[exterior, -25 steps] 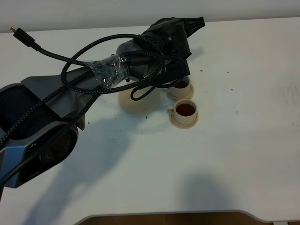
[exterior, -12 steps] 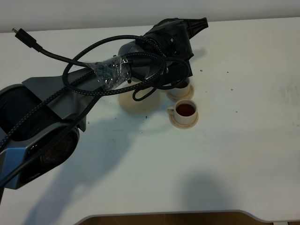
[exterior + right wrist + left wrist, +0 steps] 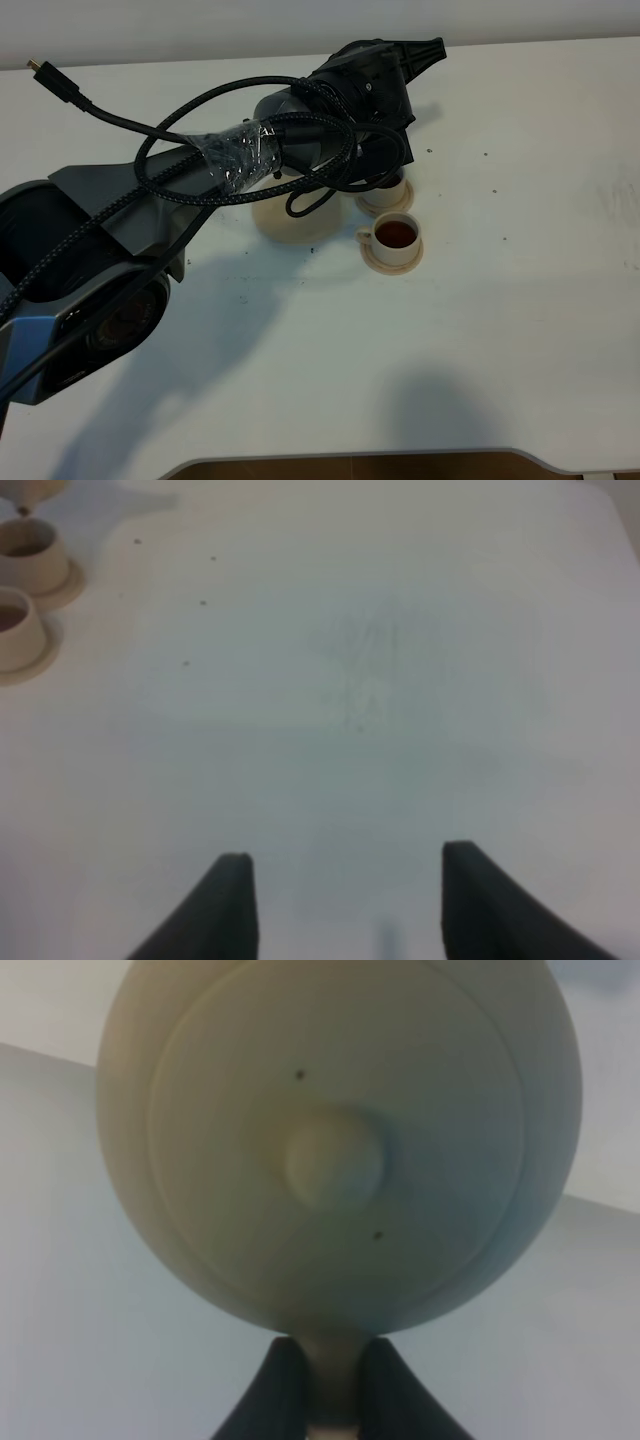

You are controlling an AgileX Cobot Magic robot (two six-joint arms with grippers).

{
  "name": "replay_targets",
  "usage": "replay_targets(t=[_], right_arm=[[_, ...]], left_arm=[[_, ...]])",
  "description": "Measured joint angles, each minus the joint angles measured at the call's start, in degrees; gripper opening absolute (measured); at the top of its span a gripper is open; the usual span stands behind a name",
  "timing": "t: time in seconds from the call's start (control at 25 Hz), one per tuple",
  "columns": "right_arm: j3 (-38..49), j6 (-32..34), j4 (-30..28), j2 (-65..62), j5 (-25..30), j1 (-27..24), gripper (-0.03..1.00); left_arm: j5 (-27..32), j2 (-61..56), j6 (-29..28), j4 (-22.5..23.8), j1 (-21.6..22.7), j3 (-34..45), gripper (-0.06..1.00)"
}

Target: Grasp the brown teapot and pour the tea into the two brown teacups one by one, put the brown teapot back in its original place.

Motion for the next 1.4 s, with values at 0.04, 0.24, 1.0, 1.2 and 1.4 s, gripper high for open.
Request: replay_targets(t=[0.04,0.24,1.0,1.2,1.4], right_arm=[[0.0,0.0,0.0,0.0,0.0,0.0,0.44],[0.0,0.0,0.0,0.0,0.0,0.0,0.44],[0.0,0.0,0.0,0.0,0.0,0.0,0.44],[0.0,0.0,0.0,0.0,0.0,0.0,0.44],[0.0,0.0,0.0,0.0,0.0,0.0,0.44]], left_arm=[[0.0,0.0,-0.24,0.0,0.0,0.0,0.11],[0.06,0.0,-0.37,0.09,-0.3,0.0,0.11],[1.17,1.47,-3.69,4.53,-0.58,0.0,0.11],[1.17,1.47,-3.74,5.02,-0.58,0.0,0.11],[0.09,1.47,-3.74,6.91,-0.58,0.0,0.11]])
